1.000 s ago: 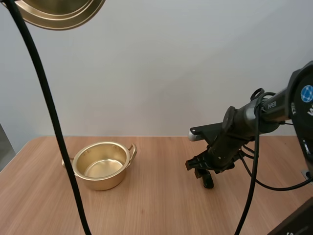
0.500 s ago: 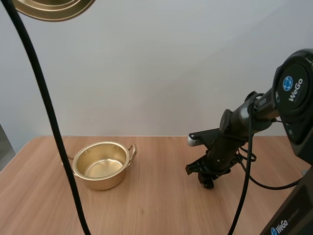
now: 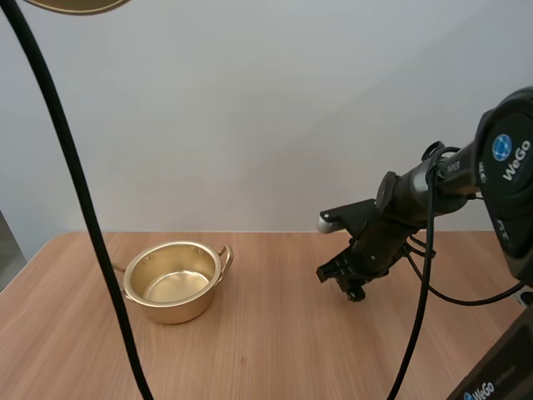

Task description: Open the pot, put the car inside, and close it

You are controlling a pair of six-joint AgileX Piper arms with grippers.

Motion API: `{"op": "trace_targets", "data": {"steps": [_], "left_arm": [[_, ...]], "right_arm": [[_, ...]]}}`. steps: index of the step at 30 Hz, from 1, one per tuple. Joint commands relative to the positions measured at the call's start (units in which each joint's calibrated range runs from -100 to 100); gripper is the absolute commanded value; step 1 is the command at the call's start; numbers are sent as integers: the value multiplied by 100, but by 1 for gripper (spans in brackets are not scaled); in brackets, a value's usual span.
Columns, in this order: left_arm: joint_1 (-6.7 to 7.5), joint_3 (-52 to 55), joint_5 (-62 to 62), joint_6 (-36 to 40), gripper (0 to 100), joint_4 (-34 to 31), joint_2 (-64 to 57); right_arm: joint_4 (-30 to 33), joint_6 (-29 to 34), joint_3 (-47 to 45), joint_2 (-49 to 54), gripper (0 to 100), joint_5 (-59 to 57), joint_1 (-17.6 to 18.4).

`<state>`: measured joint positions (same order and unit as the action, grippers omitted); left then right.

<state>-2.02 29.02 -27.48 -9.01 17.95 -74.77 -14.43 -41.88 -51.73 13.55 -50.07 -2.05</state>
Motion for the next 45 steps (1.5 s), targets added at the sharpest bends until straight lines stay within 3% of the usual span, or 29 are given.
{"op": "trace_targets", "data": {"steps": [1,8,13,15,18,21,26,32,45], "left_arm": [[0,-4,130,-2,0,2,2],[0,-4,664,-2,0,-26,2],[0,-30,681,-2,0,8,2],[0,-93,681,-2,0,8,2],[0,-317,507,-2,0,118,2],[0,-558,204,-2,0,260,2],[0,-755,-245,-63,0,276,2],[0,-781,-455,-120,0,276,2],[0,-781,-839,-305,0,276,50]], "right_arm": [[-530,-282,341,316,0,-66,7],[-2642,-1502,1040,1218,0,-351,7],[-4621,-2915,1166,1512,0,-2409,7],[-5163,-3158,1167,1525,0,-3180,16],[-5568,-3372,1167,1525,0,-3382,218],[-5727,-3602,1167,1480,0,-3196,514],[-5623,-3811,1167,1442,0,-1180,1366],[-4613,-3376,1625,919,0,-540,2162],[-3883,-3107,2741,-1273,0,-678,2298]]}}
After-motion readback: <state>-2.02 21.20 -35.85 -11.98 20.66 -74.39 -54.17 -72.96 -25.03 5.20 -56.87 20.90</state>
